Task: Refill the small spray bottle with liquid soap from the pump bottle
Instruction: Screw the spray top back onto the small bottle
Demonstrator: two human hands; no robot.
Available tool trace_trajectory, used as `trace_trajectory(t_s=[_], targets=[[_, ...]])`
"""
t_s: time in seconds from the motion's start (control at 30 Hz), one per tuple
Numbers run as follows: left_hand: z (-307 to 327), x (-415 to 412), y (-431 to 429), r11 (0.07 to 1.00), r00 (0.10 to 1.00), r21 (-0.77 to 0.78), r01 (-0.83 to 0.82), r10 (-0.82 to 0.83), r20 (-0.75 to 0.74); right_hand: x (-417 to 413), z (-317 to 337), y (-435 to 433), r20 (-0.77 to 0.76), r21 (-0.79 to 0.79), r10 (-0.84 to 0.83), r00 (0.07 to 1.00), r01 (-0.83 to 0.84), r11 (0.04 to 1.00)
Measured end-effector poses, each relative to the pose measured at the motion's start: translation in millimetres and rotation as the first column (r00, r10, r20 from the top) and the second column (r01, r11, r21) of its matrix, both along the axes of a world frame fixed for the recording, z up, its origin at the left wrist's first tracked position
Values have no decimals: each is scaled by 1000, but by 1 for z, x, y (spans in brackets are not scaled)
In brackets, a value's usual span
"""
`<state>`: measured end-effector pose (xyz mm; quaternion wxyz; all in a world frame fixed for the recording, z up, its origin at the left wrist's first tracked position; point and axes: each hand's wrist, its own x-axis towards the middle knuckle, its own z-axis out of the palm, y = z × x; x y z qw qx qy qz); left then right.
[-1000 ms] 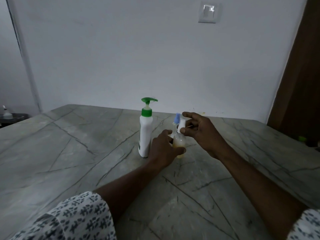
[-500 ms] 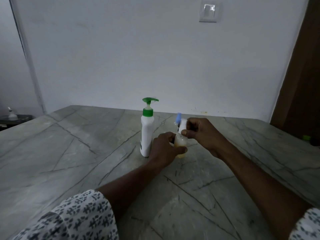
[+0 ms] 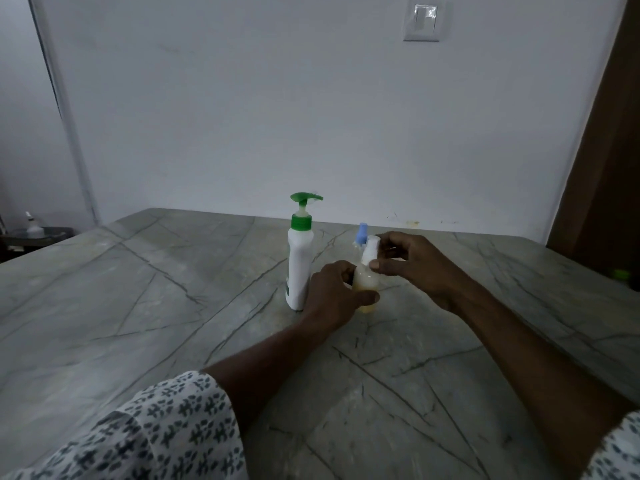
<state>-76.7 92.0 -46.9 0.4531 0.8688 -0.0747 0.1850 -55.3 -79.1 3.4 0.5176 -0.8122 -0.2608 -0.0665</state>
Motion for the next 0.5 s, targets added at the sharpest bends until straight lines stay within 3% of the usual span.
trace_trajectory(t_s=[0.23, 0.4, 0.5], targets=[[0, 0, -1, 1000, 1000, 20, -1, 1, 10, 3, -10, 13, 84, -104, -206, 975, 214, 971], [0, -1, -1, 1000, 1000, 7, 3, -3, -3, 1, -3, 3, 8, 43, -24, 1000, 24, 999], [1, -1, -1, 1000, 1000, 11, 0, 0, 5, -1, -6, 11, 56, 53, -65, 996, 62, 997]])
